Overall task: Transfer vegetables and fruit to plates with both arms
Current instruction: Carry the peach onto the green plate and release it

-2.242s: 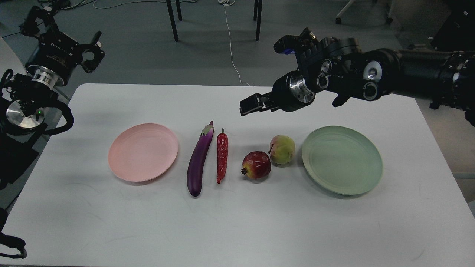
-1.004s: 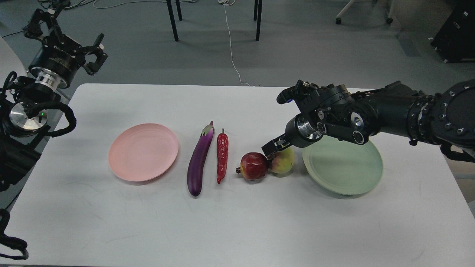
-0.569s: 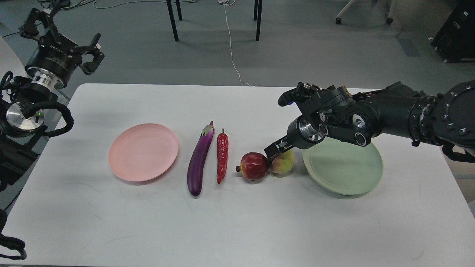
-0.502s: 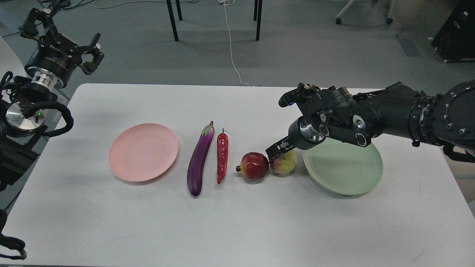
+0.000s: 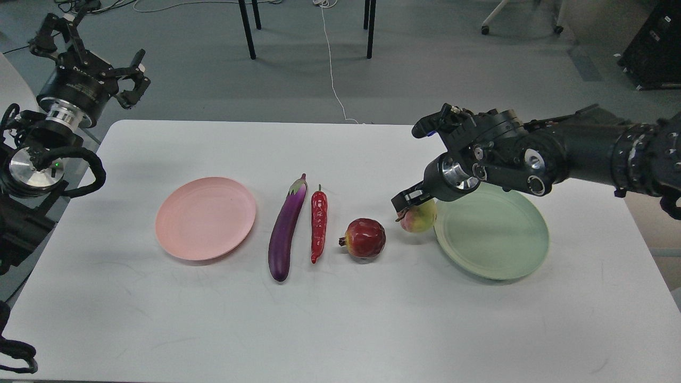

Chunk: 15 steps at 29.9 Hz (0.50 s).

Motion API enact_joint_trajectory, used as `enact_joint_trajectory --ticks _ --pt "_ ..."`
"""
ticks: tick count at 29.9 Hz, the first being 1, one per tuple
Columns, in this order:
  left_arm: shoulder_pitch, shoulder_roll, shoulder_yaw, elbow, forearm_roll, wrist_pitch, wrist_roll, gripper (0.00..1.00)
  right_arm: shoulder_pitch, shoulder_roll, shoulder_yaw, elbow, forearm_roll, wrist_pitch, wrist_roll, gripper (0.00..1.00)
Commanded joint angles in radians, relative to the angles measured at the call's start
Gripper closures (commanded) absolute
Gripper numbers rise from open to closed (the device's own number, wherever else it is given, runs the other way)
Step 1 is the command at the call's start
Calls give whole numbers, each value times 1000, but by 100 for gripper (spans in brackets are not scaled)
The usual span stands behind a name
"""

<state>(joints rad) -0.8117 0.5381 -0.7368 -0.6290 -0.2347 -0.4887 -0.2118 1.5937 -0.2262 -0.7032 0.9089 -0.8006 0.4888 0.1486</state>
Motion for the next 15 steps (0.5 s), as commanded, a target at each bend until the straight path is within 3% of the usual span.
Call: enact_joint_trajectory --ticks 1,7,15 --pt "-4 -3 1 0 2 0 3 2 35 -126 13 65 -2 0 -1 60" --pt "-6 -3 2 -1 2 0 9 2 -9 -318 4 128 -17 0 -3 59" --pt "-9 -4 2 -1 2 0 14 2 -132 -377 10 111 -55 -38 -3 55"
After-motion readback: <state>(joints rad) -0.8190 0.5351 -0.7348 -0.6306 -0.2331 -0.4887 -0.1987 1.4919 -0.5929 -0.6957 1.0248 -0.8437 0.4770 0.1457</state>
